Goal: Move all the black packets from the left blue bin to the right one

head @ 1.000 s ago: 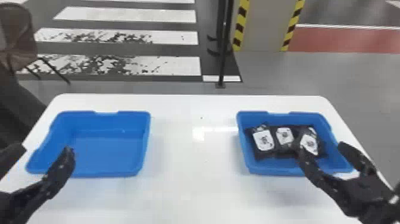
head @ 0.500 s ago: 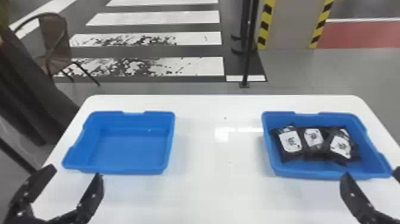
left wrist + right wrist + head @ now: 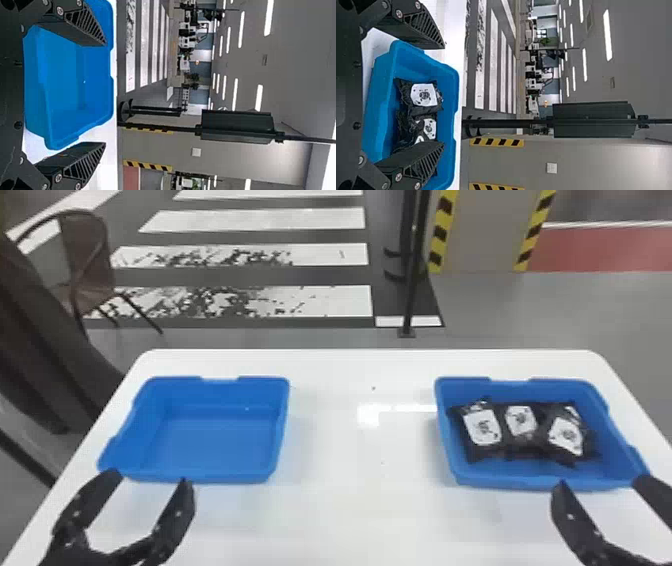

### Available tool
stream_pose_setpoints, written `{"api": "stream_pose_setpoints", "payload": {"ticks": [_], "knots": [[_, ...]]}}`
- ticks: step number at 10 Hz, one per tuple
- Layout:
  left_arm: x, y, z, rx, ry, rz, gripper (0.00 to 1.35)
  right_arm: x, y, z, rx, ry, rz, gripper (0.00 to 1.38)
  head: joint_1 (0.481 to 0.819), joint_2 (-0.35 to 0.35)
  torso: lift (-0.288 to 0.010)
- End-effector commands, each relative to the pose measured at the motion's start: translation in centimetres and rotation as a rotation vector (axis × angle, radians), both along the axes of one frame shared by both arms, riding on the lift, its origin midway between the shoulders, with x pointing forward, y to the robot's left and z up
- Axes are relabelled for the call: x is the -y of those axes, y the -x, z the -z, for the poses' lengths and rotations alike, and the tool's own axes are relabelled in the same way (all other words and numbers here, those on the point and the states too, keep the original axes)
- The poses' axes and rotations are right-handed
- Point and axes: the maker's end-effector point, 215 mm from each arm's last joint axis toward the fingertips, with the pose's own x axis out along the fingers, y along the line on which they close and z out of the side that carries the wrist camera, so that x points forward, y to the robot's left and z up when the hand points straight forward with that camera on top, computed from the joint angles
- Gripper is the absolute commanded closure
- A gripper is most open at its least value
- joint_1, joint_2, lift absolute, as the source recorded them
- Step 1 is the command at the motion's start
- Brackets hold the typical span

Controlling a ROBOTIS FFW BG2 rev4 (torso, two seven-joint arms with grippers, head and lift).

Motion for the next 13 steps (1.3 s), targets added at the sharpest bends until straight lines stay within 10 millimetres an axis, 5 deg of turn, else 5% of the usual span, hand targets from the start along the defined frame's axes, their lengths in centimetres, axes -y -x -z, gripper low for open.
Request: {"api": "stream_pose_setpoints", "payload": {"ticks": [1,13], "knots": [[0.15,0.12,0.76,-0.025,0.022,-0.001,0.15,-0.04,0.00,0.12,-0.002,-0.010,0.000,0.17,0.695,0.043,-0.140],[0.39,0.24,1.58,-0.052,0.047,0.003,0.15,0.09,0.05,0.67,-0.010,-0.033,0.005,0.17,0.695,0.034,-0.140]]}}
